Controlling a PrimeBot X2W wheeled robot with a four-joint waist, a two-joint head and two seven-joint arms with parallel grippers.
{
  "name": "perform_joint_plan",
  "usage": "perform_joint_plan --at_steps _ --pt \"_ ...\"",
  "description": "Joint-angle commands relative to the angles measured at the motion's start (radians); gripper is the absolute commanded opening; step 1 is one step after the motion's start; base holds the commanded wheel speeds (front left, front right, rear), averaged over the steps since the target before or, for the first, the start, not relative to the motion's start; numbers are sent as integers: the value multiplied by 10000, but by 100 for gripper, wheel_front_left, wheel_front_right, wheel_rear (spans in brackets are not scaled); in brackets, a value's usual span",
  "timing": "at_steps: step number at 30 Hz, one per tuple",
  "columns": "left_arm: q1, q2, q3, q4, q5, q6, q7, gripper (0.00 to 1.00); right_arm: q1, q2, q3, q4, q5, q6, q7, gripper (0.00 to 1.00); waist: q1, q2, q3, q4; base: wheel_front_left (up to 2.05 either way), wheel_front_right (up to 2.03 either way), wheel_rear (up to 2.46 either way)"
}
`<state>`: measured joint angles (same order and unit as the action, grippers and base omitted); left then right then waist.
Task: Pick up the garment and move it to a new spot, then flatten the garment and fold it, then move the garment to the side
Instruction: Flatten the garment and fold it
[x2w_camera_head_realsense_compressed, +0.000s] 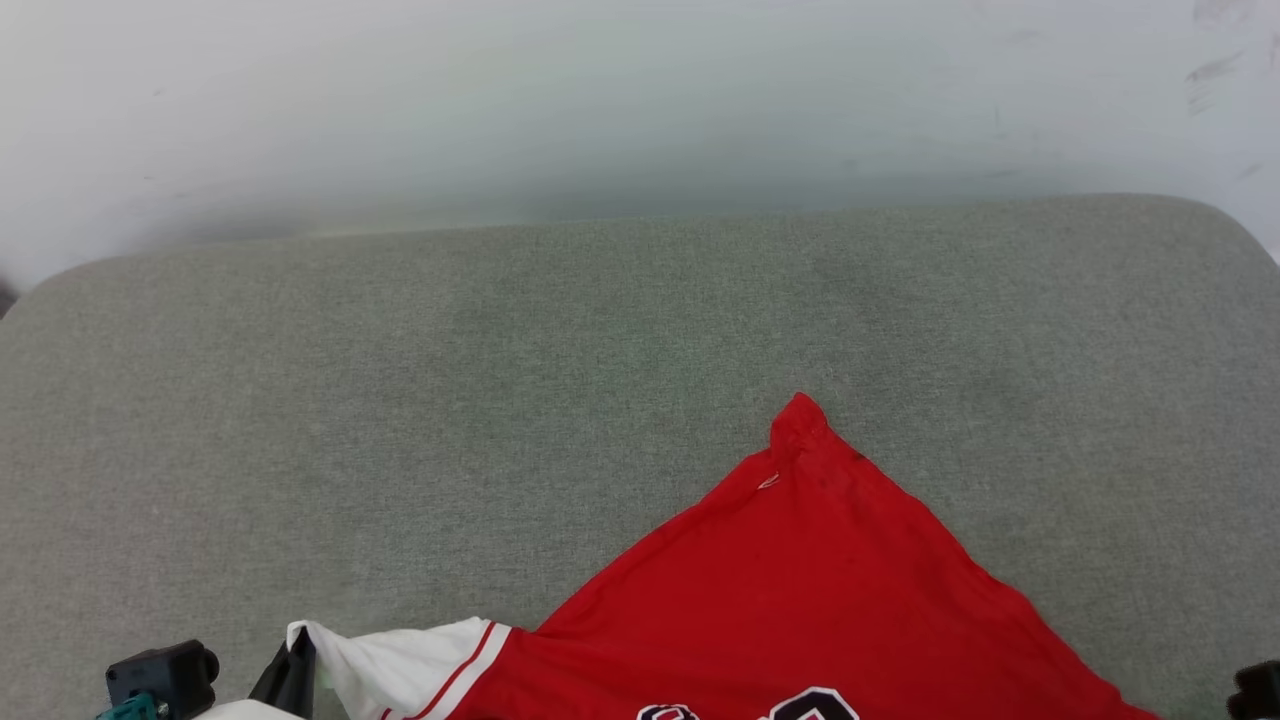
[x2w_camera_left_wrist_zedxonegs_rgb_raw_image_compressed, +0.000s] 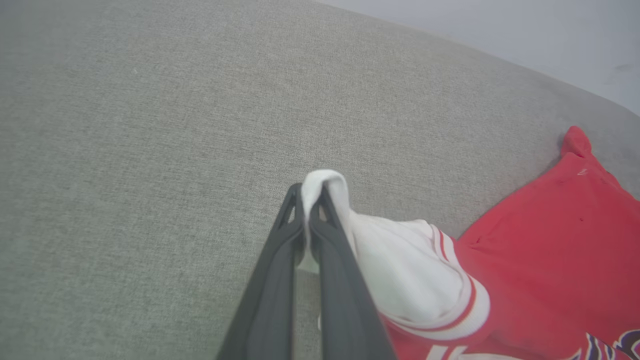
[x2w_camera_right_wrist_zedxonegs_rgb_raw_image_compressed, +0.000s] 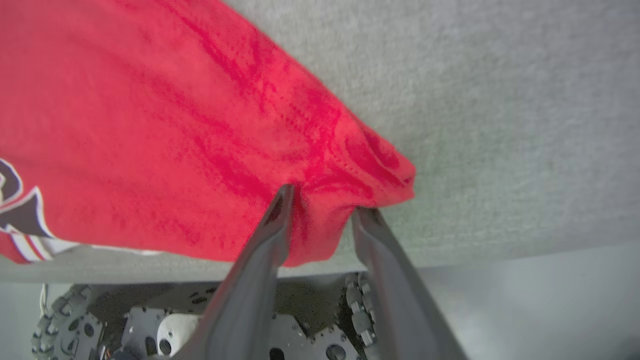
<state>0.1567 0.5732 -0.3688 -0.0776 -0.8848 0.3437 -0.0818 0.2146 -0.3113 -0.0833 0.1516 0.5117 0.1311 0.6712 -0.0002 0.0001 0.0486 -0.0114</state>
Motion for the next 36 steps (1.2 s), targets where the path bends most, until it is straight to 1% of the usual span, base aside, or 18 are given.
perform_joint_plan --at_steps 1,3,5,8,10,11,13,15,16,18,19,23,25,27,29,36 --pt "-181 10 -3 -78 58 30 33 0 -115 380 -536 -250 -285 -5 -764 100 2 -1 136 -35 0 0 0" --pt "-255 -13 -30 -118 81 27 55 0 -385 820 -960 -402 -580 -5 -1687 100 2 -1 202 -17 0 0 0" --pt "-341 -25 -74 -151 121 34 57 0 -753 1162 -1152 -459 -795 -5 -2562 100 2 -1 263 14 0 0 0" --pt "-535 -55 -91 -249 166 16 38 0 -1503 1402 -1256 -366 -978 -5 -3801 100 2 -1 428 87 0 0 0" --pt "-675 -89 -127 -279 210 -10 25 0 -2109 1546 -1143 -115 -993 -5 -4335 100 2 -1 556 181 0 0 0" --pt "-763 -126 -153 -308 218 -25 4 0 -2452 1565 -1046 55 -972 -5 -4418 100 2 -1 637 232 0 0 0" --pt "-976 -196 -251 -355 311 -67 29 0 -3230 1413 -853 416 -826 -5 -4475 100 2 -1 801 386 0 0 0" --pt "-1215 -299 -343 -382 376 -89 22 0 -3941 1124 -362 889 -613 -5 -4073 100 2 -1 983 564 0 0 0" --pt "-1215 -299 -343 -382 376 -89 22 0 -3941 1124 -362 889 -613 -5 -4073 100 2 -1 983 564 0 0 0" --pt "-1474 -392 -477 -374 473 -180 38 0 -4680 715 144 1273 -487 -5 -3589 100 2 -1 1125 788 0 0 0" --pt "-1581 -422 -539 -349 503 -187 46 0 -5007 601 476 1429 -324 -5 -3231 100 2 -1 1178 883 0 0 0" --pt "-2024 -657 -693 -299 647 -311 -44 0 -6275 -218 1845 1878 -50 -5 -1526 100 2 -1 1442 1241 0 0 0" --pt "-2228 -742 -802 -264 711 -373 -73 0 -6735 -383 2535 2053 347 -5 -644 100 2 -1 1611 1403 0 0 0" --pt "-2452 -850 -915 -209 765 -455 -95 0 -7226 -663 3145 2193 546 -5 -105 100 2 -1 1824 1553 0 0 0" --pt "-2685 -964 -986 -160 821 -538 -115 0 -7657 -836 3721 2346 675 -5 129 100 2 -1 2058 1677 0 0 0" --pt "-3169 -1185 -1144 187 892 -771 -199 0 -8484 -892 5298 3579 1474 -5 200 100 2 -1 2566 1911 0 0 0"
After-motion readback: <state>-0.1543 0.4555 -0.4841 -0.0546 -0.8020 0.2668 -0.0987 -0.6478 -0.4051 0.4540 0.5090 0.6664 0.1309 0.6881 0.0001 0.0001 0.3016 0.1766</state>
